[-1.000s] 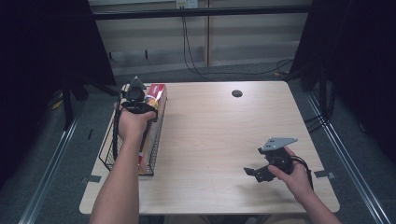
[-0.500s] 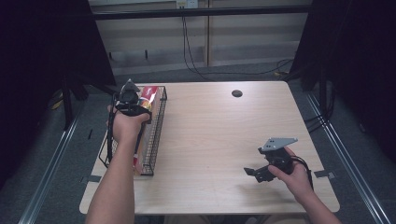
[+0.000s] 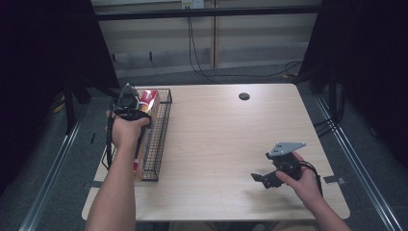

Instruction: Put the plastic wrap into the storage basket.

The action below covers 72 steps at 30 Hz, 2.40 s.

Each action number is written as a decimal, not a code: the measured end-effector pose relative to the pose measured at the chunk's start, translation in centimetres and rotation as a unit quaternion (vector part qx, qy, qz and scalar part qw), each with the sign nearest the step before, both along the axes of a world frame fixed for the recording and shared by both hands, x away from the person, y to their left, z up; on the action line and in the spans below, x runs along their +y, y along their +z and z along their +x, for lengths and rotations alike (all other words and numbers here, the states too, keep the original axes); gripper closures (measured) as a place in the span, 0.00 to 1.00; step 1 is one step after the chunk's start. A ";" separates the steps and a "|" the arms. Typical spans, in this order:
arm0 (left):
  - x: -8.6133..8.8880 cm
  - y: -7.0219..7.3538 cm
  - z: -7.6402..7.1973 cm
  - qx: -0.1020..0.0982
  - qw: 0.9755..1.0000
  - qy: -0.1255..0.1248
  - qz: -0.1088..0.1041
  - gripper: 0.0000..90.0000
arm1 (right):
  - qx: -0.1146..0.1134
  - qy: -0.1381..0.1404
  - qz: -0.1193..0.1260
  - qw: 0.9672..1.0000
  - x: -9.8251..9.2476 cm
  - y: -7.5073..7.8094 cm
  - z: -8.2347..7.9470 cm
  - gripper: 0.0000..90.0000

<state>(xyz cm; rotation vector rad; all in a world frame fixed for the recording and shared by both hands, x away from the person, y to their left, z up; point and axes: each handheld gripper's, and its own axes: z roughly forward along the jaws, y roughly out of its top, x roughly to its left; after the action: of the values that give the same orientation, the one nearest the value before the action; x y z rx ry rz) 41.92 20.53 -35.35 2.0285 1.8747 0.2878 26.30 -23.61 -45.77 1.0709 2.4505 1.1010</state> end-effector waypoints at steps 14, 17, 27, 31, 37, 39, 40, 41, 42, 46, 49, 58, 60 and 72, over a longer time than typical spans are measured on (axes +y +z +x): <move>0.5 -0.9 0.6 0.006 1.000 0.004 0.003 0.49 | 0.001 -0.002 0.003 1.000 0.0 -0.1 0.0 0.04; 0.6 -1.0 0.7 0.008 1.000 0.000 0.000 0.49 | 0.002 -0.004 0.001 1.000 0.0 -0.1 0.0 0.04; 1.1 -2.2 1.1 0.015 1.000 0.003 0.000 0.49 | 0.001 -0.001 -0.006 1.000 0.1 -0.1 -0.1 0.04; 1.4 -2.6 1.2 0.018 1.000 0.005 -0.001 0.49 | 0.000 -0.001 -0.007 1.000 0.0 -0.1 -0.1 0.04; 1.8 -3.1 1.3 0.019 1.000 0.008 0.002 0.49 | -0.001 -0.001 -0.009 1.000 0.0 -0.1 -0.1 0.04; 1.9 -3.2 1.3 0.020 1.000 0.006 0.005 0.49 | 0.000 0.000 -0.007 1.000 0.0 -0.1 -0.1 0.04; 1.9 -3.3 1.3 0.020 1.000 0.009 0.002 0.49 | 0.000 0.000 -0.007 1.000 0.0 -0.1 -0.1 0.04; 1.9 -3.3 1.4 0.020 1.000 0.007 0.006 0.49 | -0.001 -0.001 -0.007 1.000 0.0 -0.1 0.0 0.04; 2.0 -3.4 1.4 0.020 1.000 0.008 0.005 0.49 | -0.001 -0.001 -0.007 1.000 0.0 -0.1 0.0 0.04; 2.0 -3.5 1.4 0.025 1.000 0.007 0.004 0.49 | -0.002 0.000 -0.007 1.000 0.0 -0.1 0.0 0.04; 1.8 -3.7 1.5 0.027 1.000 0.004 0.006 0.48 | -0.001 -0.002 -0.008 1.000 0.0 -0.1 -0.1 0.04; 1.7 -4.1 1.7 0.033 0.999 0.004 0.007 0.48 | -0.001 -0.001 -0.008 1.000 0.0 -0.1 0.0 0.04; 1.6 -4.2 1.7 0.034 0.999 0.009 0.003 0.48 | 0.000 0.000 -0.008 1.000 0.0 -0.1 0.0 0.04; 1.4 -4.7 1.8 0.042 0.999 0.004 0.007 0.48 | 0.001 -0.001 -0.007 1.000 -0.1 -0.1 0.0 0.04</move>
<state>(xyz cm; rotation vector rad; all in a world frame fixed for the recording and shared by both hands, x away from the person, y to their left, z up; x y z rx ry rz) 43.70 21.94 -40.06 2.0724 1.9361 0.2209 26.29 -23.66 -45.91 1.0710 2.4554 1.0795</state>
